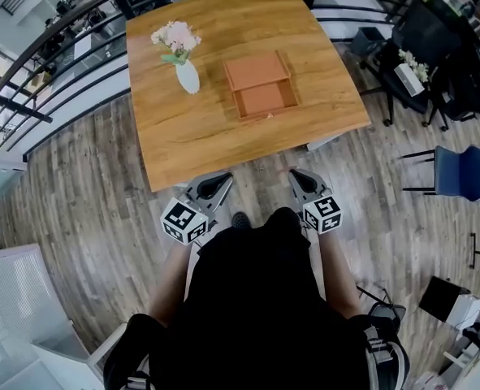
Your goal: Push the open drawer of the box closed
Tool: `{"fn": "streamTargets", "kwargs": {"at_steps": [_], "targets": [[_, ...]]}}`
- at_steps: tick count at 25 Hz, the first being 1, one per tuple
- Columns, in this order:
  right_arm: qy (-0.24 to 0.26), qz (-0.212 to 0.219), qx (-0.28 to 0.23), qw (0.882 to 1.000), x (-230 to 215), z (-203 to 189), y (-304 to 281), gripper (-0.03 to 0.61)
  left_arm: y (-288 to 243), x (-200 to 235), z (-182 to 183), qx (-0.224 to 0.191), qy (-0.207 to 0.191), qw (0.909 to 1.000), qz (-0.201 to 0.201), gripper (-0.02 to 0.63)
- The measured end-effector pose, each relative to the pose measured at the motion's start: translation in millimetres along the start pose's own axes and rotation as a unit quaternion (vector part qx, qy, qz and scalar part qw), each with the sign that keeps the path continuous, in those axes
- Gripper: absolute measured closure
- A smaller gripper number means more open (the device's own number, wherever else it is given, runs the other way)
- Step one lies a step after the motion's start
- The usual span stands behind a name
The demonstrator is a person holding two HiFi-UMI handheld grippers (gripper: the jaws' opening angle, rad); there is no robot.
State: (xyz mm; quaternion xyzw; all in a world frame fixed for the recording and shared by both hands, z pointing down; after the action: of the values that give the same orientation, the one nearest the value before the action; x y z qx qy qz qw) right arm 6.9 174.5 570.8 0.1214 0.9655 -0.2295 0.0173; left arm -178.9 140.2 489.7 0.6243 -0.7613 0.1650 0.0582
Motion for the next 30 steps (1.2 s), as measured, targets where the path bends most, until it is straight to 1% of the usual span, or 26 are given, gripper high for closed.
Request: {"fn": "streamTargets", "kwargs": {"at_steps": [4,7,11,16,21,25,30], "targets": [[-0.01,-0.001,0.007,1.0,-2.9,-3.9,-7.8,0.561,-1.0,5.4,0.1,0.007,0.003,1.0,-0.001,0.586],[-0.009,0.009,0.012,1.0,-6.1,-4.2,-14.3,0.561,-4.9,9.7,0.3,0.01,0.008,0.9999,0.005,0.586],[-0.001,0.03,0.016,0.999,-19.6,6.1,-28.7,0.561,-20.7,23.5,9.5,0.01,0.012,0.9996,0.022,0.586],[0.011,0.062,0.035,0.997,-49.0,6.6,-63.5,0.561,-47.2,47.1,28.4,-0.001,0.014,0.9986,0.052,0.586],[0.035,0.109,0.055,0.992,-68.3,11.9,-93.1,0.561,-70.5,70.4,45.5,-0.011,0.023,0.9954,0.092,0.586],[0.055,0.154,0.071,0.984,-76.9,8.4,-112.2,0.561,-85.5,81.2,54.1,-0.019,0.026,0.9914,0.127,0.586],[0.076,0.207,0.084,0.972,-80.8,5.2,-136.6,0.561,-91.4,86.8,52.3,-0.027,0.035,0.9842,0.171,0.586]]}}
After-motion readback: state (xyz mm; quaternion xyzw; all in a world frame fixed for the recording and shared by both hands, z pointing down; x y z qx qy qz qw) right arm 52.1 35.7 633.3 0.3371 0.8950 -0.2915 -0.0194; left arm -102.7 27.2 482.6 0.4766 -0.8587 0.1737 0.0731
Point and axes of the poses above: the fingertips, and each gripper's own axes: y backward along the fingers, x to its left, z out of its top, the point moved 2 cm from there along y, backward along the fingers, and after that the axes turned 11 degrees about -z, right-handed, at the moved point
